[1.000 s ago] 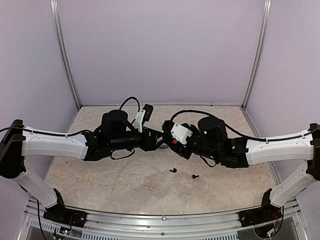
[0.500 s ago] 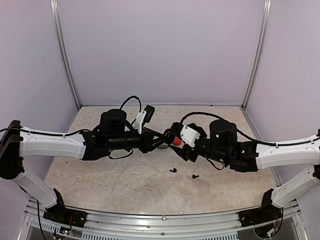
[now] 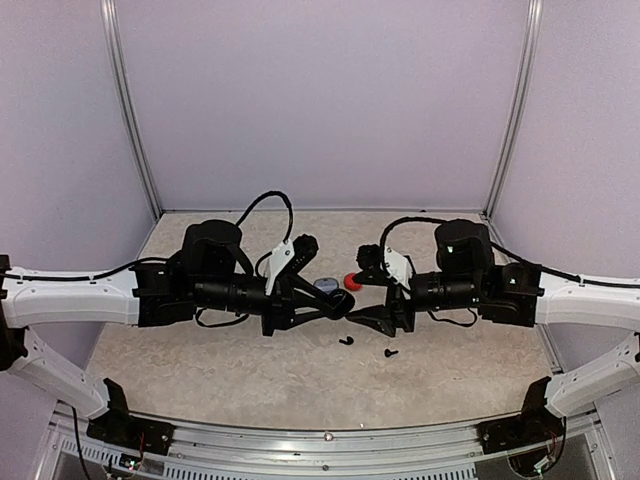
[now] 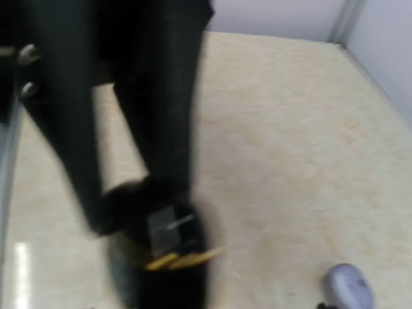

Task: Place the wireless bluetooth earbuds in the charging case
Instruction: Pass from the left arm to the right

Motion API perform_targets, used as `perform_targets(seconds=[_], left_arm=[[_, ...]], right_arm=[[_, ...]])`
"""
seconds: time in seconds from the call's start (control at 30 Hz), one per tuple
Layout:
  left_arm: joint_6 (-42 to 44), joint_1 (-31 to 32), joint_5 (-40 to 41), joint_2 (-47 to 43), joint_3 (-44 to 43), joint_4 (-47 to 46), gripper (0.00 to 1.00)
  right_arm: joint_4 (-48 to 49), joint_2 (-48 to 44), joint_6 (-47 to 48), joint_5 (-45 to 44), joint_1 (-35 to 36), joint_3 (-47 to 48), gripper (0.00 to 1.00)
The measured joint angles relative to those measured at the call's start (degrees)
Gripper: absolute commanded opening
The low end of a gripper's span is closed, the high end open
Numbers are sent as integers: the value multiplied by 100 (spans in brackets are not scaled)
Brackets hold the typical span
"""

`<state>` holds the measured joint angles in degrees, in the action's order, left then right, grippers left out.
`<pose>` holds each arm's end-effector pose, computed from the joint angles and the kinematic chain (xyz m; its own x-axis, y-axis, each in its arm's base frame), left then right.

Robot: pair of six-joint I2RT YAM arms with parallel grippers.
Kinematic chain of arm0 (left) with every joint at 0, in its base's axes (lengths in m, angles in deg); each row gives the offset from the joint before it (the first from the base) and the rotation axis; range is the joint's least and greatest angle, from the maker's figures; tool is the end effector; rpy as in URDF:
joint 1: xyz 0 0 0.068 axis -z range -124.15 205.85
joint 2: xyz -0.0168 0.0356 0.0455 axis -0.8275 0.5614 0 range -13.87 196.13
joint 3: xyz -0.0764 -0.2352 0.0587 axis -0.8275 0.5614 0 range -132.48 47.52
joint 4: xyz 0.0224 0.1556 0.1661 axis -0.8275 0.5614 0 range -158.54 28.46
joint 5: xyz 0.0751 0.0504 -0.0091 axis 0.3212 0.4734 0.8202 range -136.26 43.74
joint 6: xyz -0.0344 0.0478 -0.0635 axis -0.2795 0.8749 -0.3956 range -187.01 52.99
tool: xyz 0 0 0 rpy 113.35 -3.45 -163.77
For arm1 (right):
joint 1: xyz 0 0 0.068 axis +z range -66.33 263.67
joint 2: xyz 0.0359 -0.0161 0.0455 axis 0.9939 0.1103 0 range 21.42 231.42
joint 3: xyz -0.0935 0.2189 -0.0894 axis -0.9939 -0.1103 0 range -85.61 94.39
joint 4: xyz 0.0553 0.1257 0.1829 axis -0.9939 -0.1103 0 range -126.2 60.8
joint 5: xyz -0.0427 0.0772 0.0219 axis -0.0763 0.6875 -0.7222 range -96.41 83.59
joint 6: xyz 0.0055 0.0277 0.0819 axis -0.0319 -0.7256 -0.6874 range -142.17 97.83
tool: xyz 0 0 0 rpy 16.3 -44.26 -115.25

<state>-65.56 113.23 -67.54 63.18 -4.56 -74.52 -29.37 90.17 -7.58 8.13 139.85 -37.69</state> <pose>0.1481 -0.2829 0.2705 -0.1508 0.2796 -0.9482 0.9740 0.2061 -0.0942 0.1437 0.2490 0.2701 0.0426 -0.3748 -0.9261 -0.9548 0.2578 -0.1482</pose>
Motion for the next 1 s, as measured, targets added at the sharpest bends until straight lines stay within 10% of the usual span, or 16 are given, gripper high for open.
perform_targets(seconds=[0.43, 0.83, 1.0], left_arm=[[553, 186, -129, -28, -31, 317, 11], [595, 190, -302, -15, -92, 310, 11], [625, 190, -328, -13, -92, 330, 48]], right_arm=[[-662, 184, -323, 1641, -125, 407, 59], [-737, 304, -352, 1733, -125, 407, 26], [-756, 326, -407, 1759, -151, 407, 15]])
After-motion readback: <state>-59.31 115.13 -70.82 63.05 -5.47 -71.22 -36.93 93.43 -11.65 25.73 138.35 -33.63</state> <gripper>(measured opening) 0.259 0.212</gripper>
